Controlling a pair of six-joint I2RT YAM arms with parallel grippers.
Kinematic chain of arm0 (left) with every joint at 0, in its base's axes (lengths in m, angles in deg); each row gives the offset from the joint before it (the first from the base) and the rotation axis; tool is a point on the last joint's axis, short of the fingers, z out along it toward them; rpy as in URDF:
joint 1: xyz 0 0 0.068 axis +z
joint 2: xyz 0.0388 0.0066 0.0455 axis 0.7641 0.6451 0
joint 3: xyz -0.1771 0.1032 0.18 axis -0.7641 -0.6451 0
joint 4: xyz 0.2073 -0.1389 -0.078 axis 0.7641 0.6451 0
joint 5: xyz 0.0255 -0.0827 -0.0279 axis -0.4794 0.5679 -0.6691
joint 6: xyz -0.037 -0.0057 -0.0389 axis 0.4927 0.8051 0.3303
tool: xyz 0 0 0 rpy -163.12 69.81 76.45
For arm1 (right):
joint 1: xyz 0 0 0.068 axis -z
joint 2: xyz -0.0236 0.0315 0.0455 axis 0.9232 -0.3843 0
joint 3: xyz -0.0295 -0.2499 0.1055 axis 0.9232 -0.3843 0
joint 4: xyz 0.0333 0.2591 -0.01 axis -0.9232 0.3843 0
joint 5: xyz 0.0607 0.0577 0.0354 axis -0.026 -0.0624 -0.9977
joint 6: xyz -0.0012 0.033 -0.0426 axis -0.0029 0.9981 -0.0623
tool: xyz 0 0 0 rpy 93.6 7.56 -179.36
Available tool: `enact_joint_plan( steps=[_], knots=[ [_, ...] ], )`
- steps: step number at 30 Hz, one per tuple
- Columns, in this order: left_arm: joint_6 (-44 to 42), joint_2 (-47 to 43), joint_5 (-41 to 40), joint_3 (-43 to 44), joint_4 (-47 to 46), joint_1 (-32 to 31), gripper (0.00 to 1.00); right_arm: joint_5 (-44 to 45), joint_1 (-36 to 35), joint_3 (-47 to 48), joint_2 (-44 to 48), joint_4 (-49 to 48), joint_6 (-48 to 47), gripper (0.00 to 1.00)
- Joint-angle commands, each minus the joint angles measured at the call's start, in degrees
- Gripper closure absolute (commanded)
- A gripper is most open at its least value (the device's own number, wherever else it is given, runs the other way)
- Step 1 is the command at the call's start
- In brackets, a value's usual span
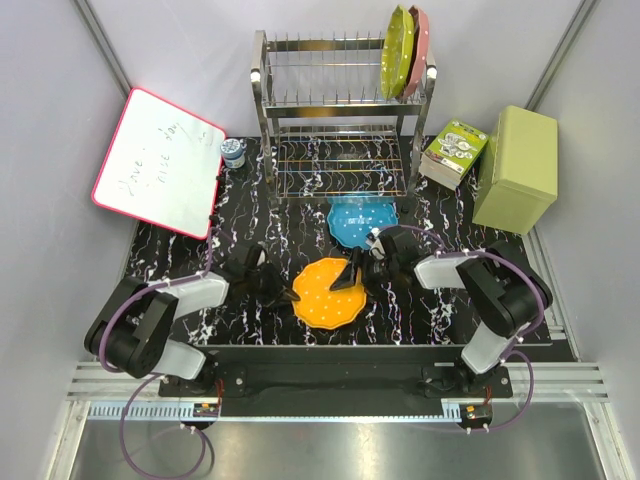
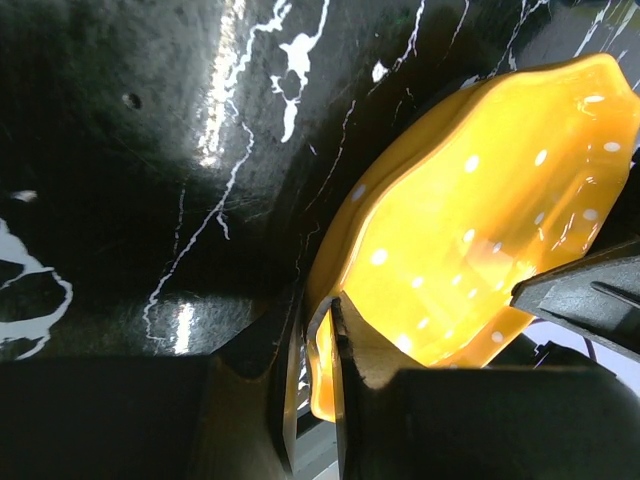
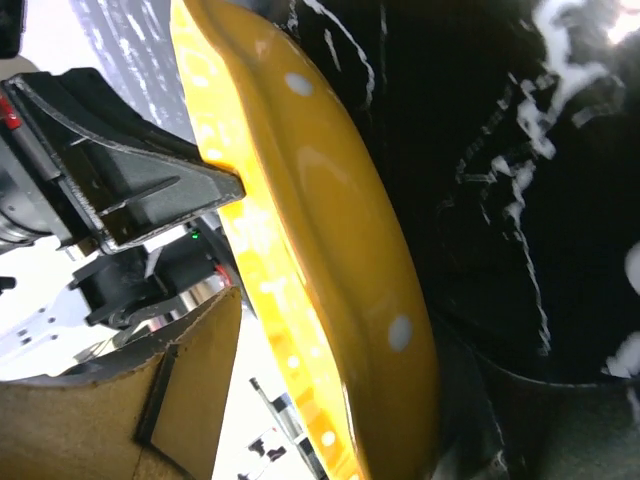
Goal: Load the plates into the dish rack
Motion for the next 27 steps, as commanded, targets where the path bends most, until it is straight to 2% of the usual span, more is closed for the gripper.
enact_joint_plan(
  steps=[1,7,12,15,18,27],
  knots=[
    [0.2,-0.4,-0.4,-0.7,2.0,-1.2,0.88,5.1,0.5,-1.0,5.2,7.2,-2.2,0.28],
    [-0.9,-1.9,-0.9,-1.1,2.7,-1.1,0.89,3.7,6.2,-0.6,7.8,9.8,-3.0,0.32],
    [-1.3,-1.7,-0.7,-1.0,1.7,-1.1,0.89,3.0,6.3,-1.0,8.0,7.8,-3.4,0.37],
    [-1.5,-1.2,-0.5,-1.1,0.6,-1.1,0.89,2.2,6.3,-1.1,6.3,4.8,-3.4,0.34],
    [-1.9,-0.9,-0.3,-1.2,-0.3,-1.2,0.89,2.0,6.0,-0.8,4.5,3.4,-3.9,0.35],
    [-3.0,0.2,0.4,-0.4,-1.3,-1.4,0.89,1.0,3.6,0.4,3.7,0.6,-3.2,0.48]
  ],
)
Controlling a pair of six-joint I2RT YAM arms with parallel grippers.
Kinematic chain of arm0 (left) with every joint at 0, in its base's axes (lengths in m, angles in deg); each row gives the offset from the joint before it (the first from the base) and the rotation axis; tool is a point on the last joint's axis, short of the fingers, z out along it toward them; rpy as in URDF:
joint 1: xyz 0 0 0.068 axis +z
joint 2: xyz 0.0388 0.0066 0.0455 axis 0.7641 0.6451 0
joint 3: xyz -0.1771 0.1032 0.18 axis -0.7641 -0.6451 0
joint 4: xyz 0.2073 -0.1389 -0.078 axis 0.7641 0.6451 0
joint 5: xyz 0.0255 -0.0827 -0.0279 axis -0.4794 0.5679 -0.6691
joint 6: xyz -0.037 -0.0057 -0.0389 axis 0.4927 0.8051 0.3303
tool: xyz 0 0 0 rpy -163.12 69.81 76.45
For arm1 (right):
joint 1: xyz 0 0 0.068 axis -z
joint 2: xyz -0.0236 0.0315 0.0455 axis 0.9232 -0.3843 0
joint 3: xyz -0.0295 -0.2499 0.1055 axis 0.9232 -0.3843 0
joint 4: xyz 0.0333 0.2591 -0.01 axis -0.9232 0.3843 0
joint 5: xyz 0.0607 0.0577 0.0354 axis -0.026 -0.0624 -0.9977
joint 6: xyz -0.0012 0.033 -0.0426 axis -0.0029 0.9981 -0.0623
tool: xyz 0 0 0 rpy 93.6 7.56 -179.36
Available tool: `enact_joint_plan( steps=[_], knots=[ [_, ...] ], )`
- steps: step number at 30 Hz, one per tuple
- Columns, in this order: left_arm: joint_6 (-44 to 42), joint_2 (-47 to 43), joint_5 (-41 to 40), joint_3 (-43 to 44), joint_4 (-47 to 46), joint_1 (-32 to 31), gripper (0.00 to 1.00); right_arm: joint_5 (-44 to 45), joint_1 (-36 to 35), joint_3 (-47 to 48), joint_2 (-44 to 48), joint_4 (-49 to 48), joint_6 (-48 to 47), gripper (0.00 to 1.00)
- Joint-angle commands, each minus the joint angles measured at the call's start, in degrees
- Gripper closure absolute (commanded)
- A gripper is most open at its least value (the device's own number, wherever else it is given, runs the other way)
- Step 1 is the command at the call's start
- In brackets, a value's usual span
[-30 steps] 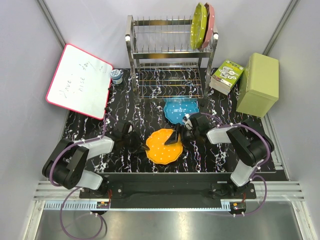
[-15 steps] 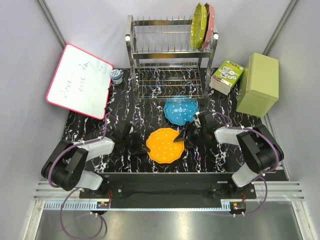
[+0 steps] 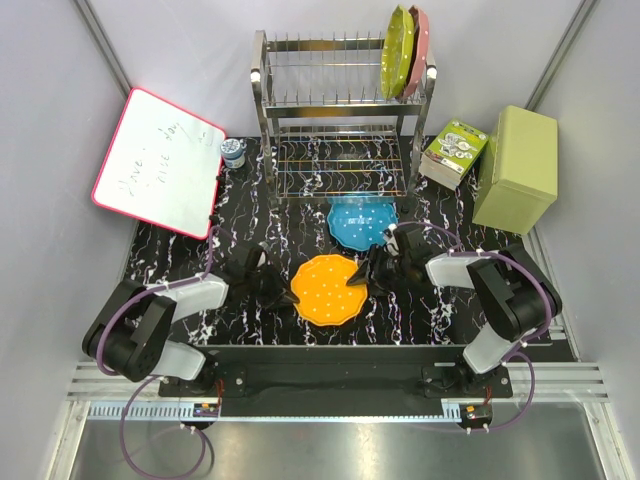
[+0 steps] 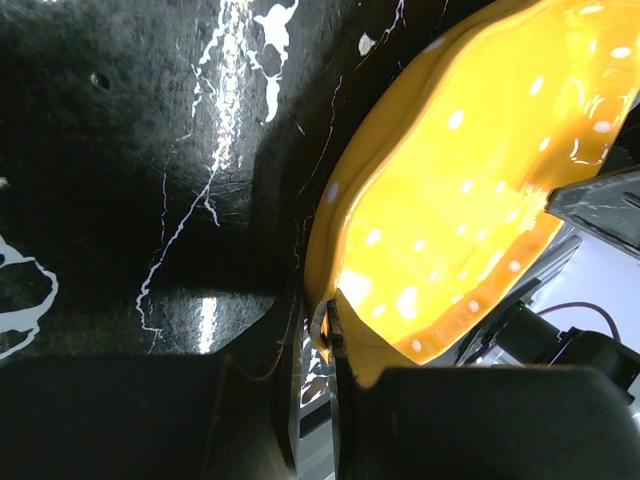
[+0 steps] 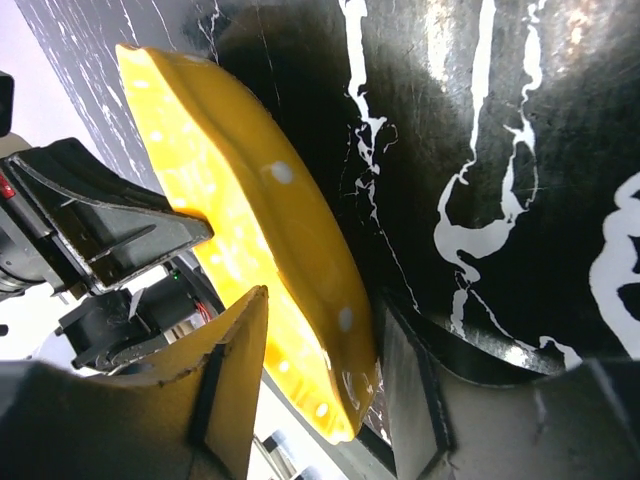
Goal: Load the plates into the dish rack
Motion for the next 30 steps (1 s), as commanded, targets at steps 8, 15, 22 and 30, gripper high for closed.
enact_joint_plan(
  steps=[8,15,22,30],
  knots=[
    [-0.6,3.8,1.3,1.5,-2.7,-1.1,0.90,-4.4,-3.6,3.2,-0.4,-7.4,1.5,0.53],
    [-2.7,4.1,-0.5,3.2,0.7,-1.1,0.65,-3.2,-3.6,4.3,2.4,-4.7,-1.4,1.00],
    [-31.4,-5.7,-10.8,17.3,15.1,5.6,0.31,-5.5,-1.4,18.1,12.2,19.6,-19.4,1.00],
    [-53.4,-23.9,-23.3,29.9,22.7,17.2,0.23,-3.1,-1.1,42.6,17.7,40.8,-35.1,1.00]
  ],
)
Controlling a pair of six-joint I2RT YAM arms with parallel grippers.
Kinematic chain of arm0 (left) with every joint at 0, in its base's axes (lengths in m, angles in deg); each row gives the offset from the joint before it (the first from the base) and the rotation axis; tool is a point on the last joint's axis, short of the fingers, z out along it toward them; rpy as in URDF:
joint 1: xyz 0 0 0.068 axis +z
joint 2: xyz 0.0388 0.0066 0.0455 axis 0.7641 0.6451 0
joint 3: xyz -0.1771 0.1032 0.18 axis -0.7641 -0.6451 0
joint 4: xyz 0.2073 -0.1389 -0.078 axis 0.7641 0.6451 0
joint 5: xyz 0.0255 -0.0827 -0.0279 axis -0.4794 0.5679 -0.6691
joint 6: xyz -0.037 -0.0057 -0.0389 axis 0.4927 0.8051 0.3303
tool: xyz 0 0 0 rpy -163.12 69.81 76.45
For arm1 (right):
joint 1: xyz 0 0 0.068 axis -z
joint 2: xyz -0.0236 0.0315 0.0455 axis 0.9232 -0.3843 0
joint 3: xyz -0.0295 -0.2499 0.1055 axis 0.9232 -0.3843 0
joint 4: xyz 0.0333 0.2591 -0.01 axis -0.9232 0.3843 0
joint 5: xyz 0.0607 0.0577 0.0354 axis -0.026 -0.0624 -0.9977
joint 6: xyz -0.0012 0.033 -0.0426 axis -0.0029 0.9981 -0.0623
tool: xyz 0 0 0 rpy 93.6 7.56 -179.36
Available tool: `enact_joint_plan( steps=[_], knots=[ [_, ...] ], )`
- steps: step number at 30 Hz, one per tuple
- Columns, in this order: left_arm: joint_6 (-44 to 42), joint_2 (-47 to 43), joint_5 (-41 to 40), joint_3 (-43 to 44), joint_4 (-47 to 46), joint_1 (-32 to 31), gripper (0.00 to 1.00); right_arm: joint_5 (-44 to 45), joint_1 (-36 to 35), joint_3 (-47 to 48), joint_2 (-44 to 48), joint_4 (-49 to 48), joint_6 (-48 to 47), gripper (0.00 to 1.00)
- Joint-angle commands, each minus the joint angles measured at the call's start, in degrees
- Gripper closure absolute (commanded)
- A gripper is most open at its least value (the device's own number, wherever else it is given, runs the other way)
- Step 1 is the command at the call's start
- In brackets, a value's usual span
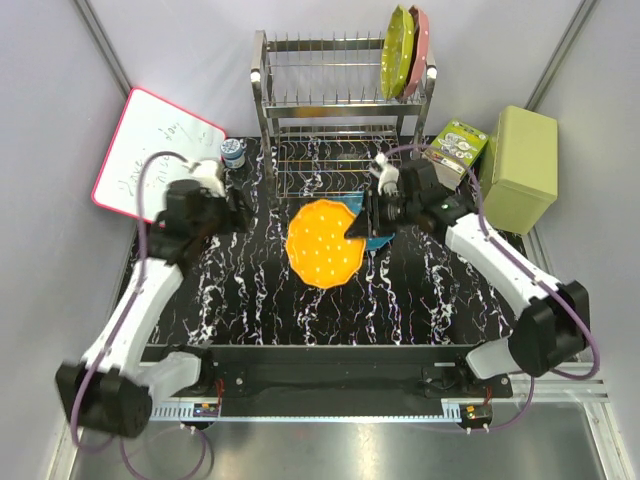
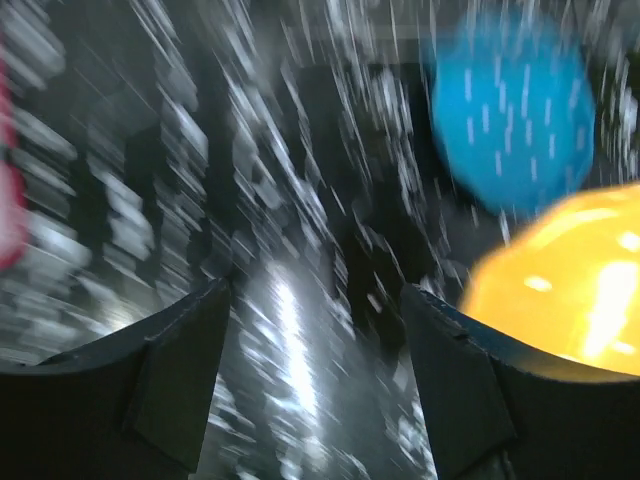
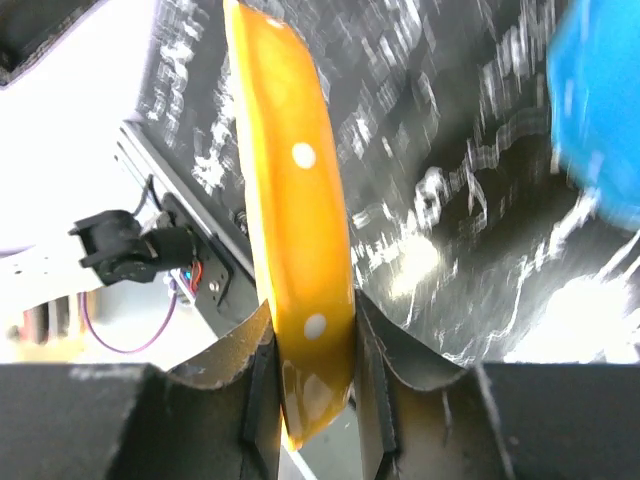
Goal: Load the plates into the dish rack
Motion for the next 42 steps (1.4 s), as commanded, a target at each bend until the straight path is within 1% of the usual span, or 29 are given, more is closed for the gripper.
enact_joint_plan(
  steps=[1,3,4,6,7,8,9,10,11,12,13,14,15,16,17,18,19,20,21,23,24,26,27,29,30,31,35,38,42],
  knots=[
    [-14.6,-11.2,-10.7,3.3,2.1,3.5,0.22,-2.8,0.3,18.5,5.3,10.4,-10.5,1.00],
    [-14.7,-13.6,-14.7,2.7,1.0,3.8,0.17,-1.9,0.3,25.0,4.0,14.3,-14.2,1.00],
    [-14.7,-15.0,-16.6,2.5,1.1,3.9,0.16,-1.5,0.3,32.4,3.2,15.6,-15.5,1.00],
    [-14.7,-16.1,-16.8,1.9,1.0,4.3,0.16,-0.9,0.3,40.2,0.4,17.7,-18.1,1.00],
    [-14.5,-17.0,-17.4,1.5,1.0,4.5,0.16,-0.7,0.2,47.9,-0.9,18.0,-17.9,1.00],
    [-13.9,-17.2,-17.6,1.2,1.0,5.1,0.16,-0.2,0.3,52.2,-2.3,18.4,-17.1,1.00],
    [-12.7,-17.5,-17.4,0.7,1.0,5.4,0.16,1.5,0.2,61.4,-5.9,19.5,-15.7,1.00],
    [-12.2,-17.7,-16.9,0.5,1.1,5.6,0.16,3.2,0.1,66.2,-8.2,20.1,-15.0,1.00],
    [-11.7,-17.9,-16.5,0.3,0.9,5.9,0.16,8.0,-0.1,71.3,-10.4,20.5,-15.3,1.00],
    [-10.6,-18.0,-16.1,-0.1,0.9,6.0,0.16,10.7,-1.0,80.8,-14.8,20.3,-15.7,1.00],
    [-10.3,-18.3,-14.4,-0.3,0.9,6.1,0.16,13.2,-1.4,85.8,-17.3,19.9,-16.5,1.00],
    [-9.9,-18.5,-13.6,-0.5,0.8,6.2,0.16,20.4,-2.3,90.7,-19.9,19.6,-19.7,1.00],
    [-8.9,-18.7,-13.0,-1.0,0.7,6.3,0.16,25.6,-4.4,98.1,-24.2,17.1,-21.3,1.00],
    [-8.3,-19.2,-11.8,-1.4,0.6,6.3,0.16,30.2,-5.2,99.9,-25.7,14.3,-22.4,1.00],
    [-7.9,-19.5,-11.3,-1.7,0.5,6.3,0.16,38.0,-5.9,100.0,-26.5,10.7,-25.9,1.00],
    [-6.9,-19.7,-10.8,-2.5,0.4,6.4,0.16,41.6,-6.7,96.7,-26.6,1.6,-27.9,1.00],
    [-6.5,-20.3,-10.0,-3.1,0.3,6.4,0.16,45.1,-8.7,93.8,-26.0,-3.9,-30.0,1.00],
    [-6.0,-20.8,-9.7,-3.5,0.3,6.5,0.16,51.4,-9.2,90.8,-25.6,-9.9,-33.5,1.00],
    [-4.4,-21.1,-9.7,-4.5,0.4,6.7,0.17,53.6,-9.8,86.0,-25.1,-20.9,-35.2,1.00],
    [-2.9,-22.3,-9.8,-5.4,0.4,7.3,0.18,57.7,-11.3,86.6,-26.7,-27.9,-40.7,1.00],
    [-2.2,-22.7,-9.5,-6.2,0.5,7.4,0.18,59.9,-11.8,91.1,-30.3,-31.8,-42.4,1.00],
    [-2.1,-24.0,-9.4,-7.1,0.6,7.6,0.18,63.6,-12.7,97.6,-34.7,-34.0,-47.7,1.00],
    [-2.0,-24.5,-9.5,-7.9,0.6,7.6,0.18,64.5,-13.0,101.2,-37.8,-37.3,-49.2,1.00],
    [-2.3,-25.2,-9.7,-8.6,0.5,7.6,0.18,65.6,-13.2,100.4,-38.4,-40.7,-53.1,1.00],
    [-2.5,-25.2,-10.1,-9.1,0.5,7.6,0.15,66.2,-13.2,97.1,-37.8,-45.4,-54.5,1.00],
    [-2.2,-25.3,-11.8,-9.6,0.3,7.6,0.01,66.6,-13.2,96.2,-37.8,-47.5,-56.0,1.00],
    [-2.7,-24.5,-12.5,-10.2,0.0,7.5,0.01,67.0,-13.1,96.7,-39.3,-48.5,-61.8,1.00],
    [-3.2,-23.5,-12.8,-10.4,-0.1,7.5,0.01,67.6,-11.7,93.2,-38.0,-49.9,-63.5,1.00],
    [-3.5,-21.9,-14.1,-10.1,0.0,7.2,0.01,67.5,-8.9,93.5,-38.6,-48.1,-65.1,1.00]
  ],
)
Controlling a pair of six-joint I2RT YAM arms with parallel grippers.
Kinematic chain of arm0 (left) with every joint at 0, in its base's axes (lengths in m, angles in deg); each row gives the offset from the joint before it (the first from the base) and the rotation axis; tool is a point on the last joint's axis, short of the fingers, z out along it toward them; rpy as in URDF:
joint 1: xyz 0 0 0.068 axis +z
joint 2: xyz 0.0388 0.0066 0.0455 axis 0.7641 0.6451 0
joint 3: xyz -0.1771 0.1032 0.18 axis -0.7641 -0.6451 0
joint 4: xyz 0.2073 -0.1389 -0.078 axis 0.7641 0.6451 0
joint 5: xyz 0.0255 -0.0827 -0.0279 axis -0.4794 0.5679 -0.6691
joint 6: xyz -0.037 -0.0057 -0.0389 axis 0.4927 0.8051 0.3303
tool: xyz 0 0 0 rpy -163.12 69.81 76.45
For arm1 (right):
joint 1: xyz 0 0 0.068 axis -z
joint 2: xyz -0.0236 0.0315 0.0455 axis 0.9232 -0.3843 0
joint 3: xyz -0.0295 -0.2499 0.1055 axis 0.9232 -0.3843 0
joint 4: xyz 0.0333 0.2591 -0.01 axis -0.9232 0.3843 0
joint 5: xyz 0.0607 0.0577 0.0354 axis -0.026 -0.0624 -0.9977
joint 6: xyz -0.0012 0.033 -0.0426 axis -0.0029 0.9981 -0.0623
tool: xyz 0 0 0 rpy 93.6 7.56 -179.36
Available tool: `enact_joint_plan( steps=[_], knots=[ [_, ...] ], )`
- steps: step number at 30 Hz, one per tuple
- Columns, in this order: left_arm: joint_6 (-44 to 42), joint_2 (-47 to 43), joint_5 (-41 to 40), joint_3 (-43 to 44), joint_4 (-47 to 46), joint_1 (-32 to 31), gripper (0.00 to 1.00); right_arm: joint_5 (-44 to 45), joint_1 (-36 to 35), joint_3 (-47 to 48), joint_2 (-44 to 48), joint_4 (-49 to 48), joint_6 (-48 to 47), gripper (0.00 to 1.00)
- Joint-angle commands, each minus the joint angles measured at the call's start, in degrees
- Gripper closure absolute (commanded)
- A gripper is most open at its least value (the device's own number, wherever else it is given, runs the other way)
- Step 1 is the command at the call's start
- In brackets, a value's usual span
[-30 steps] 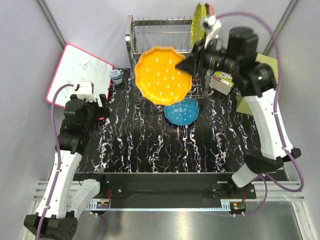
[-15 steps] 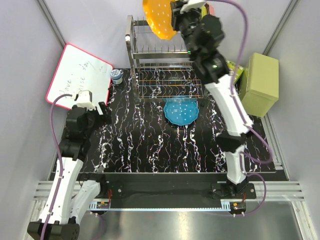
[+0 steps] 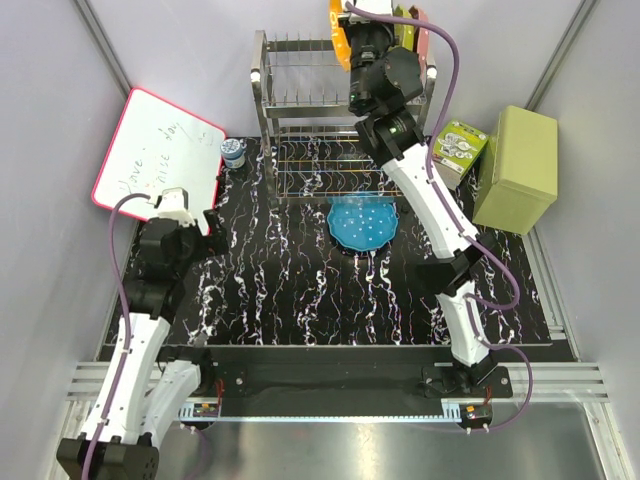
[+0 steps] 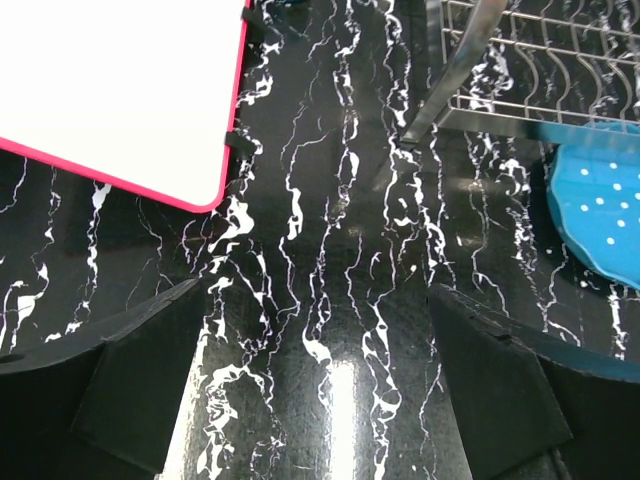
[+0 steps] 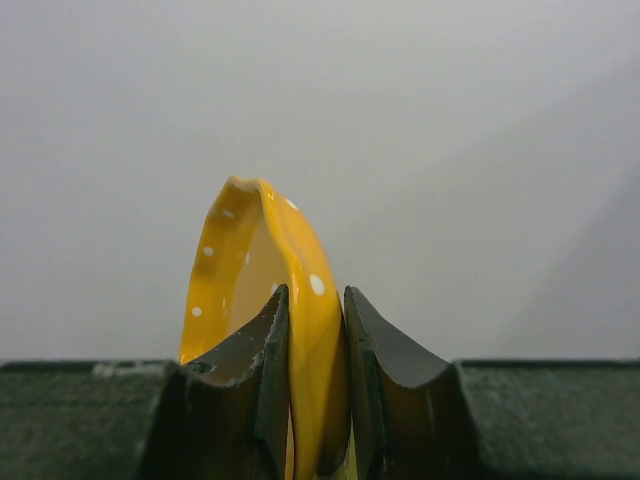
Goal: Load the plates into the dish rack
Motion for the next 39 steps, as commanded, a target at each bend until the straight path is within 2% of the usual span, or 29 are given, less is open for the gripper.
enact_joint_plan(
  steps=[1,11,24,39],
  knots=[
    [-0.8,1.1,-2.0,0.4,-2.4,-0.2,0.01,0.1,3.7,2.0,4.4,-10.9,-4.1,1.00],
    [0.4,2.5,-0.8,-0.4,-4.3,-0.8,0.01,-0.5,8.7,3.5,1.2,-7.5,-7.7,1.00],
    [0.9,1.2,0.7,-3.9,-6.0,-0.8,0.01,1.5,8.8,1.6,-0.6,-2.0,-4.7,1.00],
    [0.5,0.4,1.1,-6.3,-7.6,-0.8,0.01,1.2,8.7,1.5,-4.7,-2.7,-5.6,1.00]
  ],
)
